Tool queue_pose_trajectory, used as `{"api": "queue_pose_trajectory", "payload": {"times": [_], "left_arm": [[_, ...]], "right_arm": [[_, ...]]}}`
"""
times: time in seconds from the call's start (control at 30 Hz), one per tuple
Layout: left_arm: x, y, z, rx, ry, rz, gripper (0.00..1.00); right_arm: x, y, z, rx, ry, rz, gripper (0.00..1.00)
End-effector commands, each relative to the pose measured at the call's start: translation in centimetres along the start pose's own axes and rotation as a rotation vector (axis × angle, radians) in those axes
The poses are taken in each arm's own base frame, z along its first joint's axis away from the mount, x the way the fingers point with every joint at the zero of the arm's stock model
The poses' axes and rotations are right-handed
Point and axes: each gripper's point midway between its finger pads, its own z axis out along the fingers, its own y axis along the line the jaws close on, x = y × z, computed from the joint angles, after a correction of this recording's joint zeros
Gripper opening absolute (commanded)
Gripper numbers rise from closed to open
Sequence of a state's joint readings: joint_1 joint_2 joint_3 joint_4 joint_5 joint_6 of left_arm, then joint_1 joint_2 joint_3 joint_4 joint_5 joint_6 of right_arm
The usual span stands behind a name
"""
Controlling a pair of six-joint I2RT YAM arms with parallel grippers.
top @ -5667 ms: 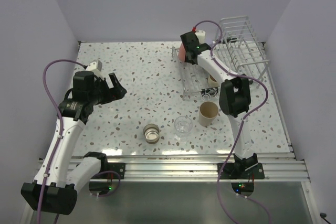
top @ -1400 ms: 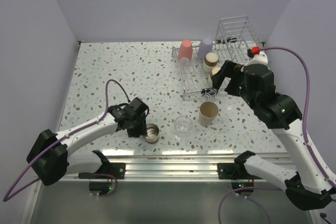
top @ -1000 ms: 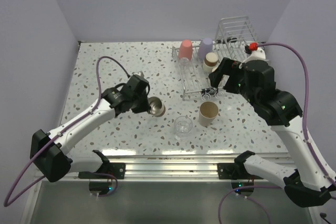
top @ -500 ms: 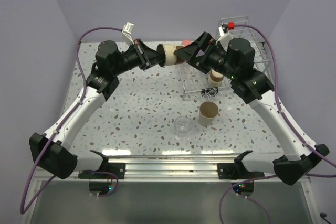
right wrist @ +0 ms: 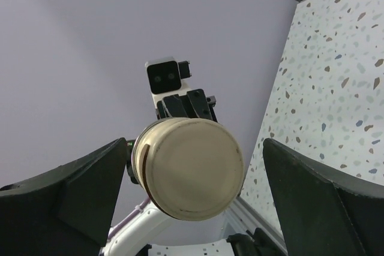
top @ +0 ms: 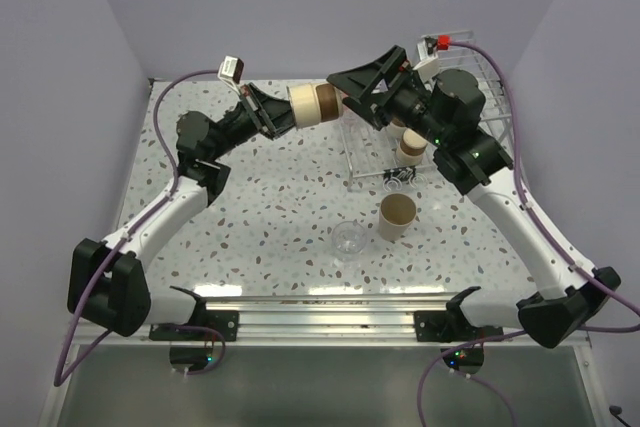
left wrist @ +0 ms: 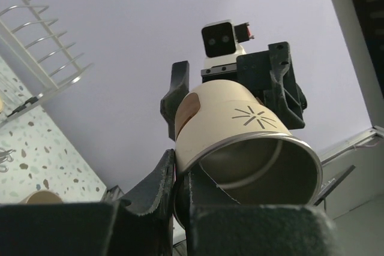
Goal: Load the cups into the dish rack
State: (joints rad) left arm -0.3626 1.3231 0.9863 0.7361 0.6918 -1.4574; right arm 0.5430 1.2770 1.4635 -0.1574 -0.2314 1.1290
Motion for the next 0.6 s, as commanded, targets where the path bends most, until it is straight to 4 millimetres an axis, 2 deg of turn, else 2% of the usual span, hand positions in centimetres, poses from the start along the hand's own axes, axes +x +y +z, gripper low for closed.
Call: {"api": "queue_pose_trajectory", "payload": {"times": [0.0, 0.33, 0.57], "left_arm": [[-0.9, -4.1, -0.6, 0.198, -0.033, 0.026, 0.00], [-1.6, -2.9, -0.1, 0.190, -0.058, 0.008, 0.00], [-1.9, -1.7, 0.0, 0.160, -0.080, -0.013, 0.00]], "right_arm": [[-0.2, 2.0, 0.0, -0.073, 0.006, 0.015, 0.98], [0.7, 1.9, 0.7, -0.092, 0.057, 0.024, 0.98], [0.9, 2.4, 1.4, -0.122, 0.083, 0.042, 0.89]]}}
